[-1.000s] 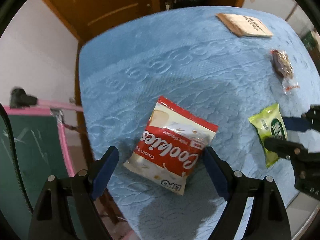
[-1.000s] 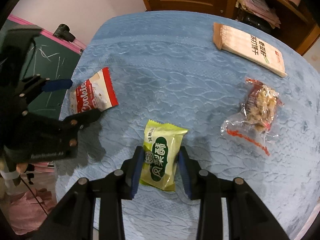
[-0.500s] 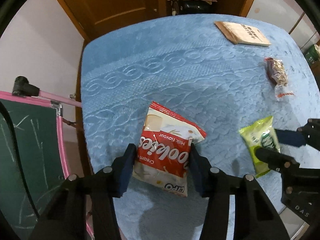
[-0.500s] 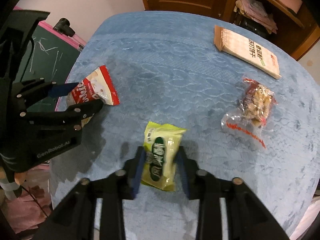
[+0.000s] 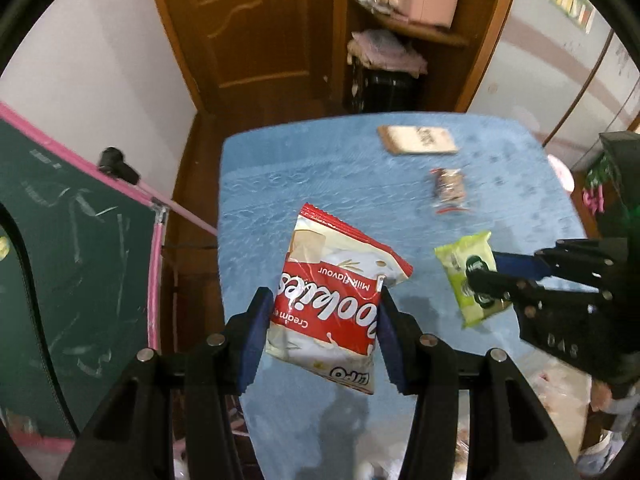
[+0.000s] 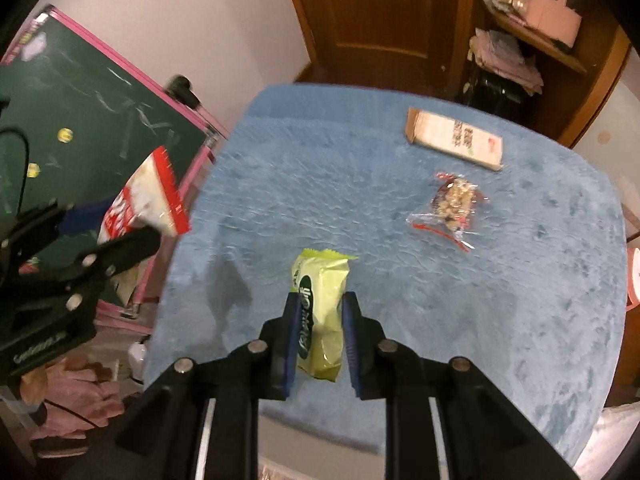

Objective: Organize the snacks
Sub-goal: 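Carry both packs over the white tray and release them inside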

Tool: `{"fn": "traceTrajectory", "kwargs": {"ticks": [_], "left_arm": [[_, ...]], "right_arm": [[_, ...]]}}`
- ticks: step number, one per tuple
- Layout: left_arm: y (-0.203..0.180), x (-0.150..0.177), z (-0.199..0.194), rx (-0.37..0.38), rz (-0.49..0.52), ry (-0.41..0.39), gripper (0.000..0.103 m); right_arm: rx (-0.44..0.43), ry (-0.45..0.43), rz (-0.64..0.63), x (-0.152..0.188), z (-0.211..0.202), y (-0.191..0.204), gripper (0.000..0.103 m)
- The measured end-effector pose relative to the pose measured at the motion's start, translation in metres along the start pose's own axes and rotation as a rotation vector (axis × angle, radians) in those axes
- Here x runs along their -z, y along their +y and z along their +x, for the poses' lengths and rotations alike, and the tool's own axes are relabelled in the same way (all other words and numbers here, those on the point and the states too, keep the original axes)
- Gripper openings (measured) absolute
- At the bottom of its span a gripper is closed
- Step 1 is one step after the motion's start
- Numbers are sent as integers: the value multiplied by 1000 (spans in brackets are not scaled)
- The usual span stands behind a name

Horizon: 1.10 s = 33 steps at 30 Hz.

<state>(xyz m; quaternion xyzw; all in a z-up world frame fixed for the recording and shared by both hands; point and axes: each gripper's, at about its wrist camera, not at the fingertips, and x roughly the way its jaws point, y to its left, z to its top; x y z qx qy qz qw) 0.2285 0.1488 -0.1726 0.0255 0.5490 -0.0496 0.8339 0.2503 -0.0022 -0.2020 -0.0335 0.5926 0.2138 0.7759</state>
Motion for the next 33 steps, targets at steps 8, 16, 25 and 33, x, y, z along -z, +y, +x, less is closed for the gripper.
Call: {"fn": "traceTrajectory", "kwargs": {"ticks": [8, 16, 25, 33], "left_arm": [[-53, 59, -81, 35, -77, -48, 49], [-106, 124, -110, 50, -121, -25, 49], [-135, 178, -91, 11, -139, 58, 49], [-157, 207, -61, -26, -108, 111, 50]], "right_arm": [[-60, -128, -8, 61, -97, -11, 20], [-105, -181, 64, 132, -149, -32, 20], [-93, -121, 79, 195, -145, -28, 20], [-81, -16, 78, 225, -112, -21, 20]]}}
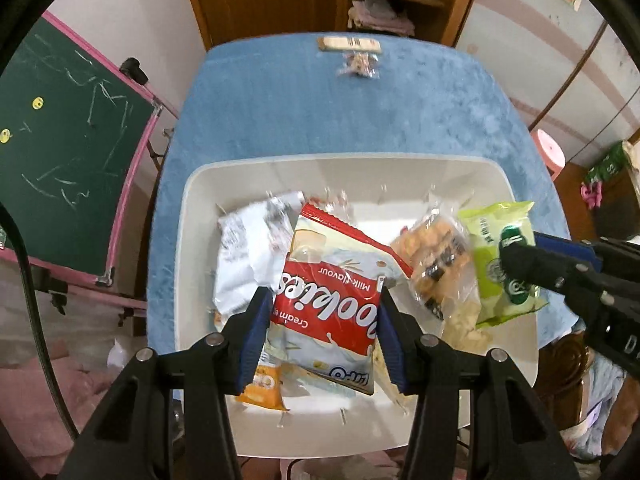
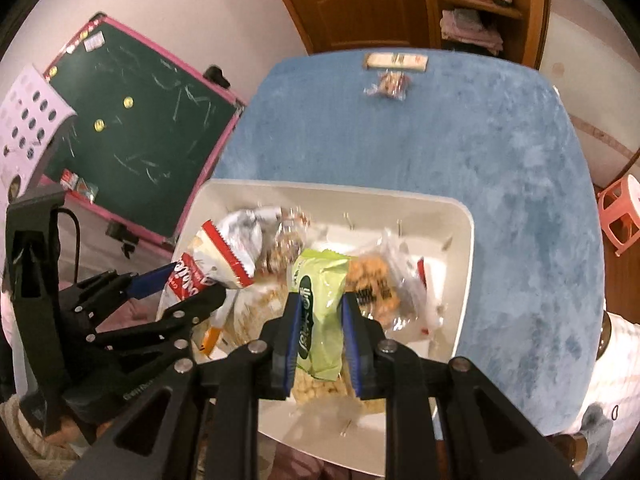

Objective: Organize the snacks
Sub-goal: 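Carry both packs over the white tray and release them inside, then move both open tools back over the cracker bag and nut bag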

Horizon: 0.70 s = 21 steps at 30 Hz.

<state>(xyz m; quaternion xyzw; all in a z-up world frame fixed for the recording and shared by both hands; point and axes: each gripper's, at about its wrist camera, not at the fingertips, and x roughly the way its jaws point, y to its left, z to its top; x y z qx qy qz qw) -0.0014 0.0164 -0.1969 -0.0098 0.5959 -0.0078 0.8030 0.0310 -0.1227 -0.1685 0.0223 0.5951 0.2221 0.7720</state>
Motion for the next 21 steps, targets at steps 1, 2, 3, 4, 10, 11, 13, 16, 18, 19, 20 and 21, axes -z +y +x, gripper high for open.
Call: {"fn": "traceTrajectory", "kwargs": {"ticks": [1, 2, 3, 4, 10, 11, 13, 16, 18, 19, 20, 21], "left_arm": [[-2, 3, 5, 3, 0, 11, 50], [-4, 5, 8, 4, 0, 17, 50], [-5, 7, 11, 4, 0, 23, 50], [-6, 8, 14, 2, 0, 31, 50], [-7, 13, 27, 3, -6, 67, 51], [-7, 15, 28, 3, -8, 71, 53], [-8, 17, 31, 5, -13, 77, 61], [-9, 20, 30, 5, -13, 72, 72], [-11, 20, 30, 3, -6, 65, 78], [-11, 21, 28, 3, -4, 59, 78], [-12, 21, 27, 4, -4, 55, 79], [-11, 21, 27, 9, -7, 54, 79]], "right_arm": [[-1, 11, -1, 4, 3, 0, 21], [0, 21, 1, 6, 6, 0, 21], [3, 30, 2, 8, 9, 0, 21], [12, 37, 0, 10, 13, 1, 21], [39, 76, 15, 21, 22, -3, 21], [43, 85, 18, 22, 24, -3, 21], [48, 98, 31, 24, 26, -6, 21], [62, 104, 36, 28, 27, -7, 25], [74, 99, 41, 30, 27, -8, 36], [72, 94, 49, 31, 26, -9, 40], [72, 89, 55, 31, 25, -10, 40], [70, 84, 61, 32, 24, -11, 41]]}}
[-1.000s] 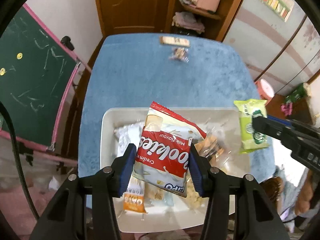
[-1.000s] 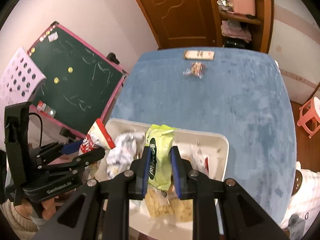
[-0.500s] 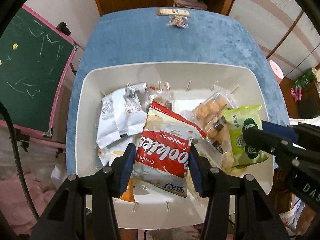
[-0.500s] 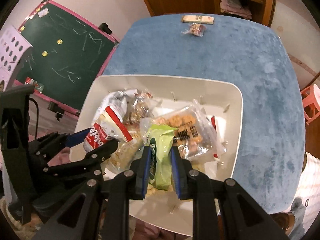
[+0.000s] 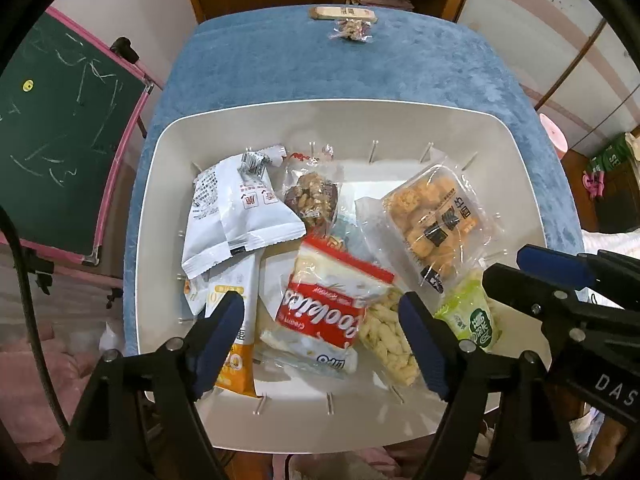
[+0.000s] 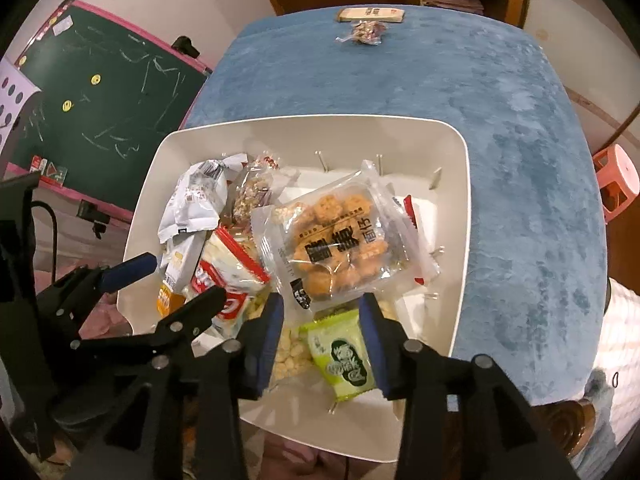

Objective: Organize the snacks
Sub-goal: 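Move both open tools back over the cracker bag and nut bag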

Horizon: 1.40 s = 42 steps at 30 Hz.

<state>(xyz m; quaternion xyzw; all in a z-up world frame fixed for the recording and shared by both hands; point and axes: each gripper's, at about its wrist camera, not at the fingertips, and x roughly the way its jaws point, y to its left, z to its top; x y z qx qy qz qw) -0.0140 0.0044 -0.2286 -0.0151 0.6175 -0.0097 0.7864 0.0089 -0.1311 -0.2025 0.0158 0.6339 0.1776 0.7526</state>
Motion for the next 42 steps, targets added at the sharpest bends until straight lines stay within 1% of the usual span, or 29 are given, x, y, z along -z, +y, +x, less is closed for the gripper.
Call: {"fn": "traceTrajectory", "kwargs": {"ticks": [4, 9, 15, 21, 26, 30, 33, 35, 38, 42], "left_arm": [[5, 4, -3, 31, -26, 1, 81], [7, 10, -11, 18, -37, -15, 81], [6, 14, -31, 5, -43, -57, 81], [-2, 12, -62, -14, -29, -130, 81], [-9, 3, -94, -34, -10, -204, 81], [-10, -10, -117, -41, -1, -249, 82], [-8, -25, -132, -49, 20, -277, 83], [-8, -37, -140, -69, 51, -297, 84], [-9, -60, -147, -116, 127, -335, 85], [-9, -98, -148, -172, 225, -374, 85]], "right_arm": [[-8, -12, 19, 1, -4, -2, 43], [-16, -27, 19, 5, -9, 0, 44], [-30, -69, 2, 7, -25, 4, 44], [-43, -140, -25, 5, -53, 5, 44], [-53, -218, -43, -1, -83, 1, 44], [-67, -261, -45, -11, -104, -5, 44], [-53, -290, -55, -25, -118, -9, 44], [-44, -307, -60, -37, -126, -13, 44], [-14, -341, -65, -60, -137, -17, 44], [29, -370, -61, -96, -144, -25, 44]]}}
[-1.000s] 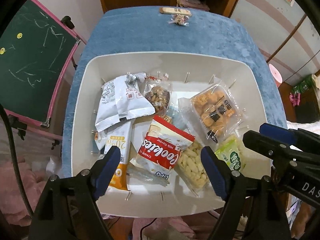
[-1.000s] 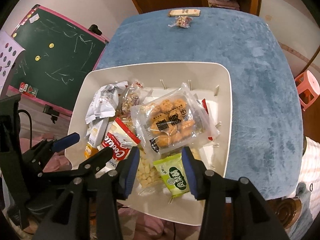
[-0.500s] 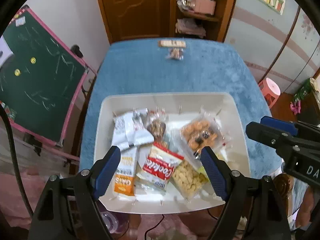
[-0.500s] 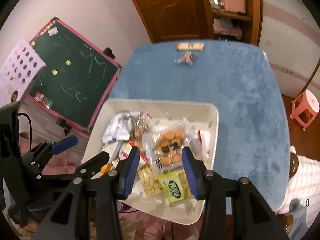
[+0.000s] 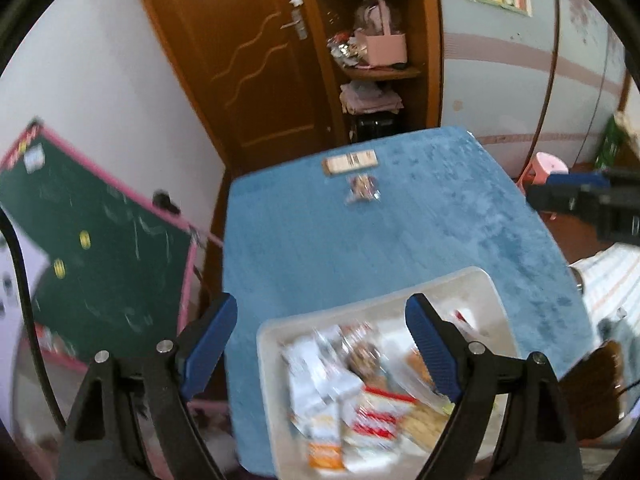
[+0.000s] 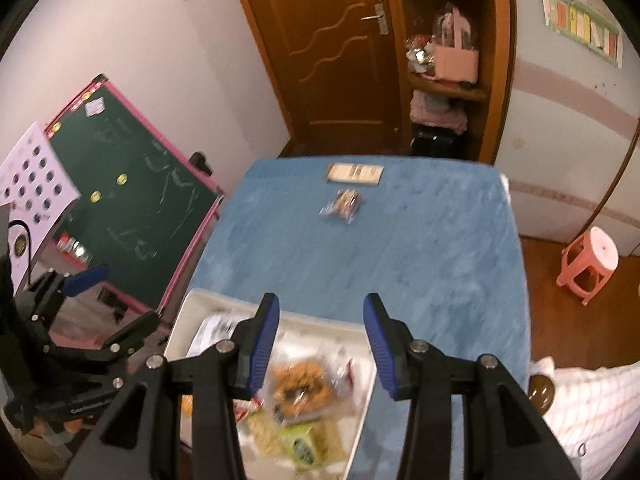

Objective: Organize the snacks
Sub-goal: 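Move both open tools back over the cracker bag and nut bag, then grasp the beige cracker bag with the left tool while the right tool grasps the clear nut bag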

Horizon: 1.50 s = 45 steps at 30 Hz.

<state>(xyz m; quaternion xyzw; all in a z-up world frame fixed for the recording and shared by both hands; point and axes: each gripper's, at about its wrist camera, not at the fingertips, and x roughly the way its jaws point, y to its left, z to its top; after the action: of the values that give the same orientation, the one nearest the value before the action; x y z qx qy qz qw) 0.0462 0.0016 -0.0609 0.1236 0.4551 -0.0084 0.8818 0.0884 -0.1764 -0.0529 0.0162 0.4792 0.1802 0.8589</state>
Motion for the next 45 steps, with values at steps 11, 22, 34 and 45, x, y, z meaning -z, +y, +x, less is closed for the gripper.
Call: {"fn": "traceTrajectory", "kwargs": {"ticks": [11, 22, 34, 45], "left_arm": [[30, -115, 96, 52, 105, 3, 86], [20, -187, 253, 67, 266, 62, 86], [15, -169, 367, 85, 320, 186, 86], [7, -193, 389, 78, 380, 167, 86]], "right_arm": [[66, 15, -1, -115, 71, -24, 44], [44, 177, 81, -175, 245, -51, 44], [-12, 376, 203, -140, 377, -60, 45], [9, 394, 172, -134, 378, -55, 46]]}}
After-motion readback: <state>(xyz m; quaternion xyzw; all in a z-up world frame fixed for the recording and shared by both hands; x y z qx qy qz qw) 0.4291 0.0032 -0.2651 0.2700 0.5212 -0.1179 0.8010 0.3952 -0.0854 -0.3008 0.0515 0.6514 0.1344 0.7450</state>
